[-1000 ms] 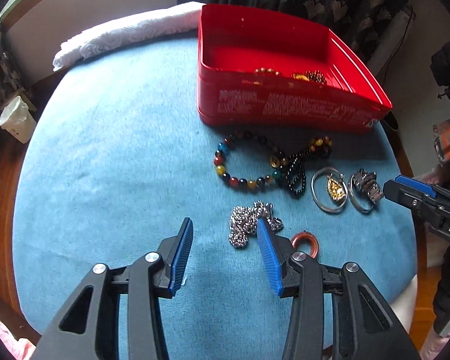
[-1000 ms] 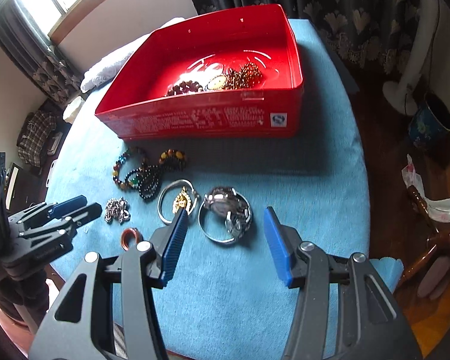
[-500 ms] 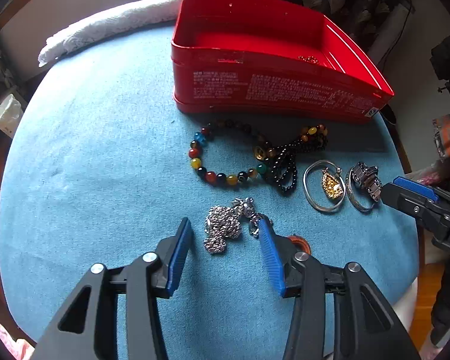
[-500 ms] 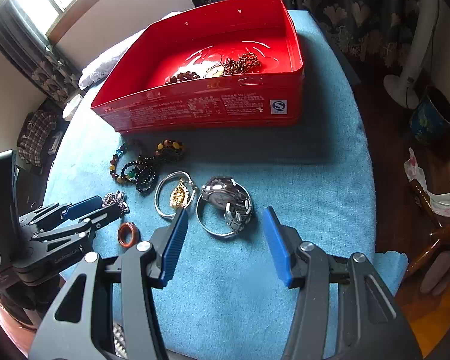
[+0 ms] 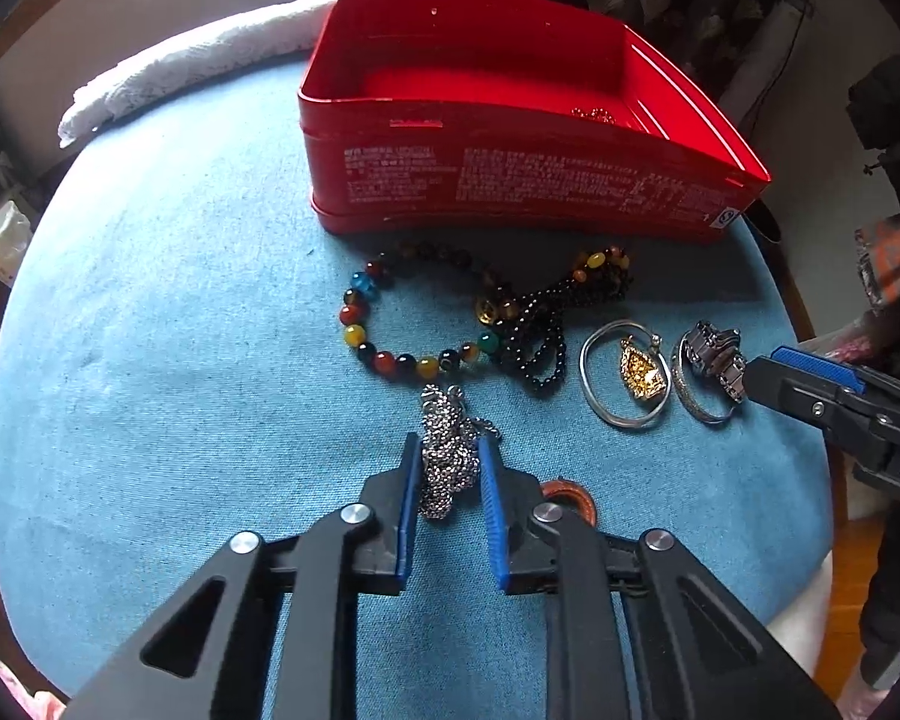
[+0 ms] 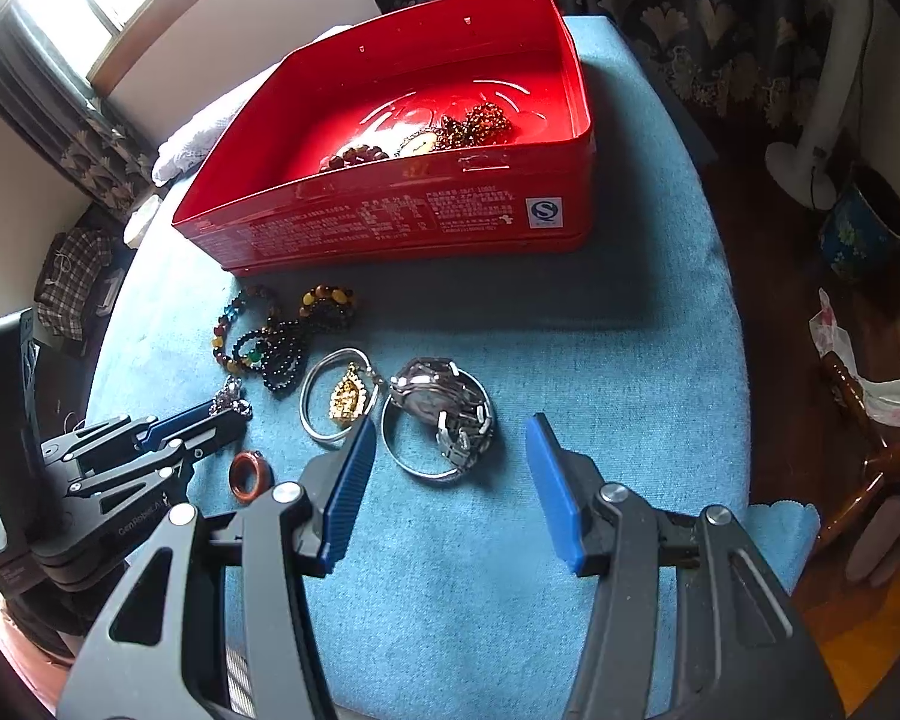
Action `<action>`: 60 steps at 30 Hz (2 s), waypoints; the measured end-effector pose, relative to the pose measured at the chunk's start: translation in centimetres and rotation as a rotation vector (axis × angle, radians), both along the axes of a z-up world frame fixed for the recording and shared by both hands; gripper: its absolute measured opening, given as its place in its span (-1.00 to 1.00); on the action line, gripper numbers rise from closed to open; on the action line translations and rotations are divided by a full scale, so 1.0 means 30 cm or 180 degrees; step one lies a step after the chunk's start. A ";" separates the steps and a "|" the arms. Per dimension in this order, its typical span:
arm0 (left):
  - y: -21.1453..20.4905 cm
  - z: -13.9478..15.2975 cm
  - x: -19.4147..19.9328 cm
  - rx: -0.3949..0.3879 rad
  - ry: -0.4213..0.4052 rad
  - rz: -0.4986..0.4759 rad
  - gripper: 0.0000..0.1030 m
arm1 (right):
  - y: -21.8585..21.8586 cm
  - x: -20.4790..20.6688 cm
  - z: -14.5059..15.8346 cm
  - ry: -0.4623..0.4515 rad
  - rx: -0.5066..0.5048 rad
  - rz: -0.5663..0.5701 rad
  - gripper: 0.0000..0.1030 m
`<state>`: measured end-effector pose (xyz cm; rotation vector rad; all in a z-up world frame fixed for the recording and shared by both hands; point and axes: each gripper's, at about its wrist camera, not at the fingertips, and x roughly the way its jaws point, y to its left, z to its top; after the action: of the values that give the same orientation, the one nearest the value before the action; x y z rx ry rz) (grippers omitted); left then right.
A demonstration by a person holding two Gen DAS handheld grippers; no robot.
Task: Organize jewelry
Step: 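Grasp the silver chain with the left tool, then grasp the watch with the right tool while the left tool holds the silver chain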
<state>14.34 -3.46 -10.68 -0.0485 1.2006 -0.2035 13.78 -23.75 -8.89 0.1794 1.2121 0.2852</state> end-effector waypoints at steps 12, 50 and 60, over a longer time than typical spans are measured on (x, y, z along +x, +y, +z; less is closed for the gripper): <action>0.046 0.006 0.001 -0.0189 0.0026 0.0113 -0.68 | 0.040 0.008 0.002 -0.0042 -0.0097 0.0198 -0.01; 0.000 -0.013 0.058 -0.0031 -0.0102 0.0212 -0.67 | 0.074 0.071 -0.059 -0.0018 -0.0240 0.0323 -0.46; 0.012 -0.006 0.036 -0.0041 -0.0105 0.0218 -0.67 | 0.049 0.061 -0.064 -0.0023 -0.0154 0.0245 -0.43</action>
<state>15.43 -3.12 -10.87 -0.0970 1.1631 -0.1513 15.62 -22.29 -10.82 0.0898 1.2193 0.3230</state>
